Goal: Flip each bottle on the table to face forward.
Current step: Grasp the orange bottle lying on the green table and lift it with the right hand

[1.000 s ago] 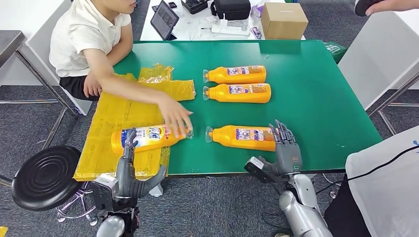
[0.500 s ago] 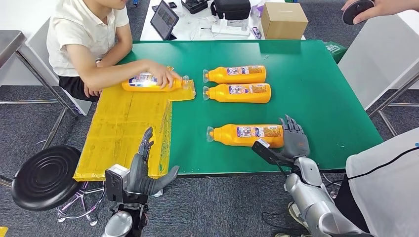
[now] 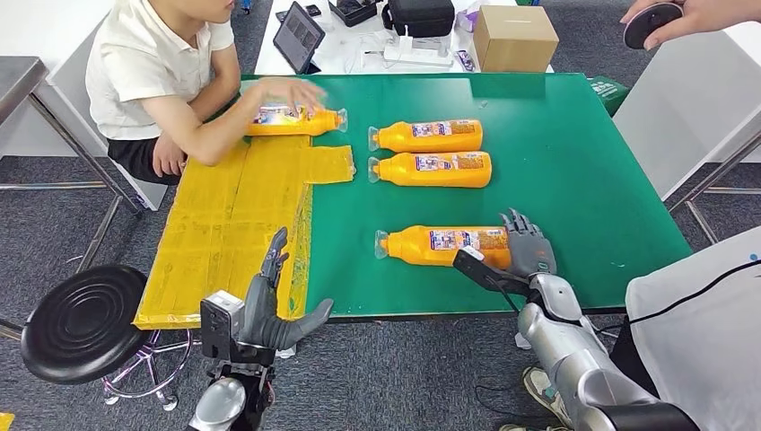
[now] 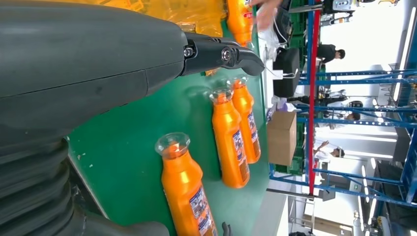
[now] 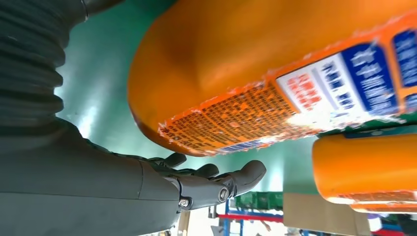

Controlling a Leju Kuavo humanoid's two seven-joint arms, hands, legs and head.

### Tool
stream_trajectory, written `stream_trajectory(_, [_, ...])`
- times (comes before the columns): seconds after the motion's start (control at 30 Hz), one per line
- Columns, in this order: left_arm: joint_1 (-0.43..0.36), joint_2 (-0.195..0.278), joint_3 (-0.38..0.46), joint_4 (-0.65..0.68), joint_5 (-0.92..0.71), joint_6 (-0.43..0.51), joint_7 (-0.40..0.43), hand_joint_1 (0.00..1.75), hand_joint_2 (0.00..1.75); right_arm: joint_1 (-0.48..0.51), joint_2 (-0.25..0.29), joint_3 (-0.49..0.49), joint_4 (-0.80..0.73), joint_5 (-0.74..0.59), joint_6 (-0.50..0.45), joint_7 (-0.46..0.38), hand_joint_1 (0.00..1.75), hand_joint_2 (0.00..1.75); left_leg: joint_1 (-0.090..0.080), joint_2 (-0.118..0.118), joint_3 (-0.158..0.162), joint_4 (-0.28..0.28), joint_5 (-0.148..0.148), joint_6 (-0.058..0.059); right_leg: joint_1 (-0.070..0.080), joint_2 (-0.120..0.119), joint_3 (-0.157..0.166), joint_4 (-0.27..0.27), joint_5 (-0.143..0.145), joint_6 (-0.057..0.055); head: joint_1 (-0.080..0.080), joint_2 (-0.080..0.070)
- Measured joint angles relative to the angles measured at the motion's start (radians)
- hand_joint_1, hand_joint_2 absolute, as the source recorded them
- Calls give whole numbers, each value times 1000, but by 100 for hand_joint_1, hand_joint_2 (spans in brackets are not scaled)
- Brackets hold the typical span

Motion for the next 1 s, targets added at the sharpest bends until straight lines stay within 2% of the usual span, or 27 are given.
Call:
stream_trajectory(0.17, [-4,0,-3,2,5,0,0,0,175,-6,6,23,5,10,-11,-2,0,175,0,0,0,0,0,0,0,0,0,0,0,0,0,0])
stream_trajectory(0.2, [-5,0,-4,3,6,0,0,0,175,-7,8,27,5,11,-10,-2,26,175,0,0,0,0,0,0,0,0,0,0,0,0,0,0])
stream_trajectory(0.3, [-8,0,-8,8,8,-1,0,0,175,-9,15,35,8,11,4,-4,153,175,0,0,0,0,0,0,0,0,0,0,0,0,0,0])
stream_trajectory(0.33, [-9,0,-9,10,9,-1,0,0,175,-10,17,38,10,11,14,-7,171,175,0,0,0,0,0,0,0,0,0,0,0,0,0,0])
stream_trajectory(0.87, [-40,-3,-17,49,32,-16,2,0,175,-36,17,48,43,-38,103,-4,175,175,0,0,0,0,0,0,0,0,0,0,0,0,0,0])
stream_trajectory(1.0, [-41,-3,-19,56,35,-18,2,0,175,-40,15,48,52,-42,110,0,158,175,0,0,1,0,0,0,0,0,0,0,0,0,0,0])
